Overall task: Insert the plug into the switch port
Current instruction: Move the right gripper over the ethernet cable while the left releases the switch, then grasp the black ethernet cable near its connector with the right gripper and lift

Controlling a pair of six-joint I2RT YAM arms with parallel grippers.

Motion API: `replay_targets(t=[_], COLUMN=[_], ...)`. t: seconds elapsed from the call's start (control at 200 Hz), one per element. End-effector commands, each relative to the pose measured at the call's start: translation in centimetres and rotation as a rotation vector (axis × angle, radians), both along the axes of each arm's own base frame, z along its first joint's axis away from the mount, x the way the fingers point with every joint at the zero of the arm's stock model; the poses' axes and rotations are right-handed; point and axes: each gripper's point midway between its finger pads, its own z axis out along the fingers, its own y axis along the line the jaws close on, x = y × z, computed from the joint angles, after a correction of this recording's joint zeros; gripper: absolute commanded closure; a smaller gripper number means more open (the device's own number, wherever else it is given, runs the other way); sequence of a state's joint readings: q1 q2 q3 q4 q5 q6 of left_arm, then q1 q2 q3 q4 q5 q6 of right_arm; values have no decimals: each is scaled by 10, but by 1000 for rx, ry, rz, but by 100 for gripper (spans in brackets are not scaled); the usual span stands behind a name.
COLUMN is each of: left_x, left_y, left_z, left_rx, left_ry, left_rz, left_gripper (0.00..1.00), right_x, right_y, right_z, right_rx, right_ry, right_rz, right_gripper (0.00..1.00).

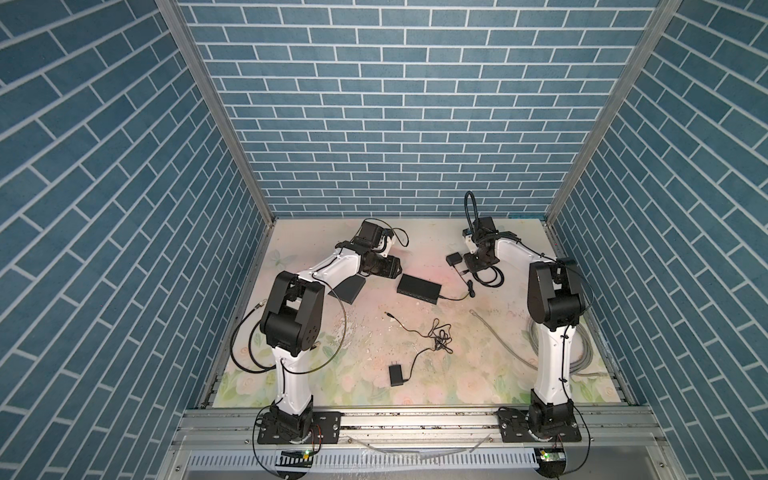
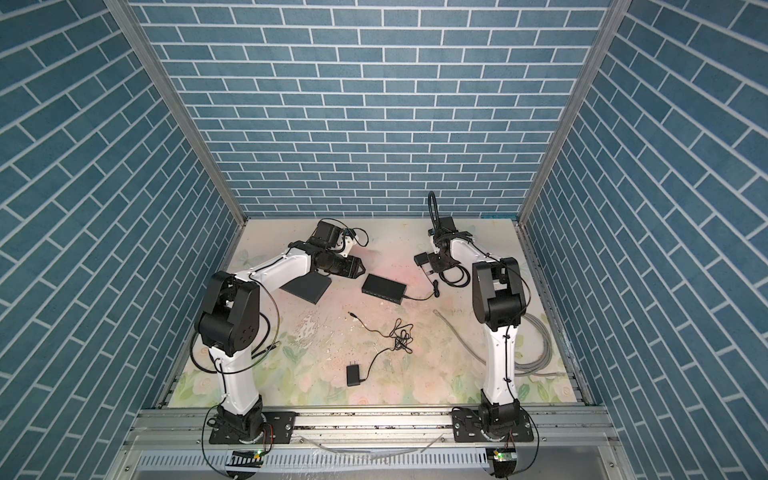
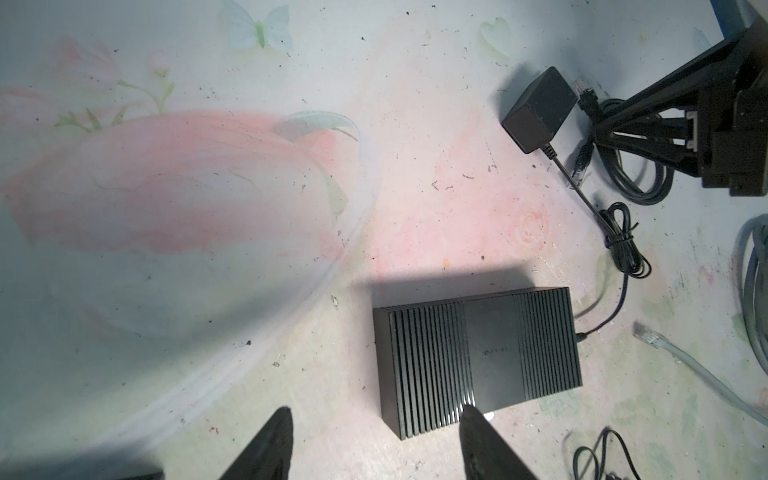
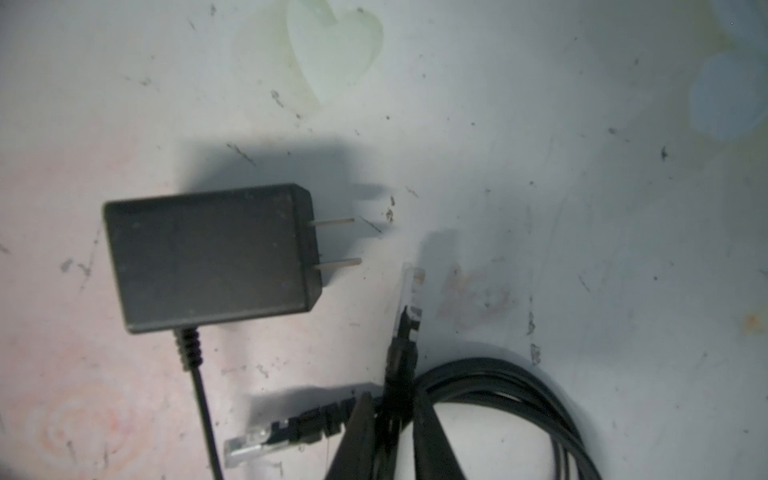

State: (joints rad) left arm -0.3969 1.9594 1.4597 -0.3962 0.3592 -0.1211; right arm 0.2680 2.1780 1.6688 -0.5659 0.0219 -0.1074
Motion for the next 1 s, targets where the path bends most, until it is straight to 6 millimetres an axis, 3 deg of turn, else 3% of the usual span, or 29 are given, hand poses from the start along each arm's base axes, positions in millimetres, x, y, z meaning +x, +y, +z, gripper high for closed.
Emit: replay_targets(t=[0.0, 0.07, 0.1, 0.255, 0.43, 0.5, 0.61, 0.805, 0.995], left_x=[3, 3, 3, 4, 3, 2, -1, -12, -41], left_y=[2, 3, 3, 2, -6, -13, -27, -65, -96], left_z=[20, 25, 28, 46, 72, 83, 101, 154, 169], left_rx=[-13, -9, -9, -23, -82, -115, -182, -390, -481], left_ry=[-35, -39, -41, -64, -85, -87, -95, -139, -115], left_rz=[8, 12, 12, 17, 4, -10, -8, -40, -184], left_gripper=[35, 35, 35, 35, 35, 35, 35, 34, 35], right_x=[-1, 2, 6, 6, -8, -17, -37, -81, -116], right_y=[-1, -1, 0, -3, 5, 9, 30, 72, 93], right_z=[-6, -3, 16, 56, 98, 111, 130, 171, 196], right_rx=[3, 1, 4, -16, 35, 64, 195, 497, 698], right_ry=[36, 15, -24, -91, -152, -169, -174, -185, -216], right_rz=[-13, -1, 8, 68, 152, 178, 256, 391, 459], right_gripper=[91, 93, 93, 97, 98, 98, 98, 98, 98])
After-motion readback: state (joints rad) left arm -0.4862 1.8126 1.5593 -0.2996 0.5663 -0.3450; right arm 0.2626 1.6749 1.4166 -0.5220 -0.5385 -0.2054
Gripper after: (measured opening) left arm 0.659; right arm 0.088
